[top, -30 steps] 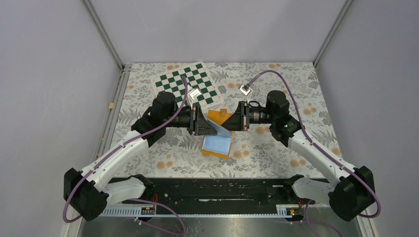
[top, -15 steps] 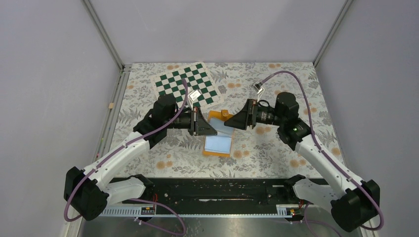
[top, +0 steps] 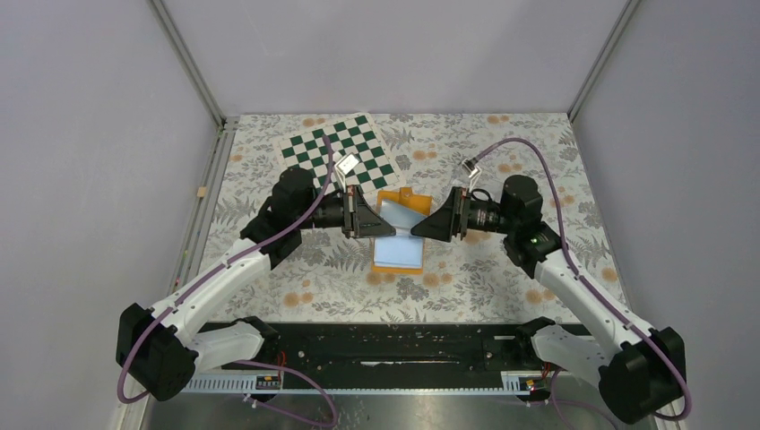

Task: Put the credit cards into the card holder
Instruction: Open the card holder at the center of the board.

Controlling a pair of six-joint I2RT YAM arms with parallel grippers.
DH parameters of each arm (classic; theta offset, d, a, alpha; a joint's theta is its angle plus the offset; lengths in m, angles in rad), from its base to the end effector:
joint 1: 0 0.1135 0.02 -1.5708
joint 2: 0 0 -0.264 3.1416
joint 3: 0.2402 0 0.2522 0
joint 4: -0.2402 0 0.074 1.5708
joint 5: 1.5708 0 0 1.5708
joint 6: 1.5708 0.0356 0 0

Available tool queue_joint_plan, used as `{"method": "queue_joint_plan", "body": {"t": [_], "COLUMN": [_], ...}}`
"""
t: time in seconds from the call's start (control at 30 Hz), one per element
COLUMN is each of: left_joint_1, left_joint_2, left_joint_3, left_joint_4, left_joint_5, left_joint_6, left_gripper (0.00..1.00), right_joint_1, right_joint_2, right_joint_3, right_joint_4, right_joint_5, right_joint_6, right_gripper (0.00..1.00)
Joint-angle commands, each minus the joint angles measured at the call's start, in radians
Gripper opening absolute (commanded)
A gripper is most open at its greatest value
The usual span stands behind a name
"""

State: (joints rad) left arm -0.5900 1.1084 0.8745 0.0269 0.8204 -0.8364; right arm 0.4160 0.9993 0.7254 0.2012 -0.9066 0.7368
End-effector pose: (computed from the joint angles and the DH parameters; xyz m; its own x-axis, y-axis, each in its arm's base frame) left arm 0.1937 -0.1611 0.3312 -0.8375 -0.0484 -0.5443 0.5261 0.1977 -0.8271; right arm 0.1944 0.1165 0.3201 -0.6993 0.1439 -0.7002 -0.6719 0.2023 0.7125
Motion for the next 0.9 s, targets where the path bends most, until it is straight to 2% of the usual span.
{"method": "queue_joint_plan", "body": {"t": [0.0, 0.1, 0.27, 0.3, 0.37, 0.4, 0.47, 0.57, 0.73, 0.77, 0.8, 0.83, 0.87], "left_joint_1": [-0.011, -0.015, -0.017, -0.017, -0.017, -0.017, -0.018, -0.027, -0.068, -0.071, -0.074, -0.075, -0.076], "left_joint_2": [-0.002, -0.01, -0.032, -0.036, -0.044, -0.049, -0.058, -0.071, -0.058, -0.058, -0.058, -0.058, -0.058], "left_joint_3": [0.042, 0.032, 0.021, 0.018, 0.008, 0.0, -0.02, -0.054, -0.1, -0.111, -0.123, -0.135, -0.145], "left_joint_4": [0.032, 0.01, 0.014, 0.013, 0.014, 0.015, 0.023, 0.056, 0.082, 0.093, 0.115, 0.147, 0.179], "left_joint_5": [0.047, 0.035, 0.019, 0.014, 0.009, 0.004, -0.003, -0.006, -0.018, -0.024, -0.03, -0.035, -0.035], "left_joint_6": [0.019, 0.031, 0.029, 0.031, 0.031, 0.031, 0.026, 0.01, -0.001, -0.004, -0.014, -0.029, -0.044], "left_gripper": [0.0, 0.0, 0.07, 0.12, 0.27, 0.35, 0.51, 0.66, 0.68, 0.66, 0.58, 0.45, 0.27], "right_joint_1": [-0.004, 0.002, 0.018, 0.017, 0.018, 0.018, 0.018, 0.018, 0.017, 0.018, 0.018, 0.018, 0.018], "right_joint_2": [0.068, 0.141, 0.203, 0.205, 0.208, 0.208, 0.205, 0.193, 0.164, 0.163, 0.162, 0.165, 0.167], "right_joint_3": [0.02, 0.07, 0.112, 0.112, 0.108, 0.104, 0.094, 0.082, 0.078, 0.078, 0.08, 0.081, 0.079], "right_joint_4": [0.228, 0.301, 0.308, 0.32, 0.345, 0.359, 0.393, 0.424, 0.429, 0.432, 0.431, 0.432, 0.434], "right_joint_5": [-0.054, -0.095, -0.149, -0.155, -0.165, -0.165, -0.155, -0.126, -0.079, -0.076, -0.077, -0.078, -0.079], "right_joint_6": [0.133, 0.199, 0.213, 0.222, 0.248, 0.264, 0.299, 0.328, 0.337, 0.344, 0.351, 0.363, 0.376], "right_gripper": [0.95, 0.7, 0.47, 0.33, 0.08, 0.0, 0.0, 0.0, 0.0, 0.0, 0.0, 0.0, 0.0]}}
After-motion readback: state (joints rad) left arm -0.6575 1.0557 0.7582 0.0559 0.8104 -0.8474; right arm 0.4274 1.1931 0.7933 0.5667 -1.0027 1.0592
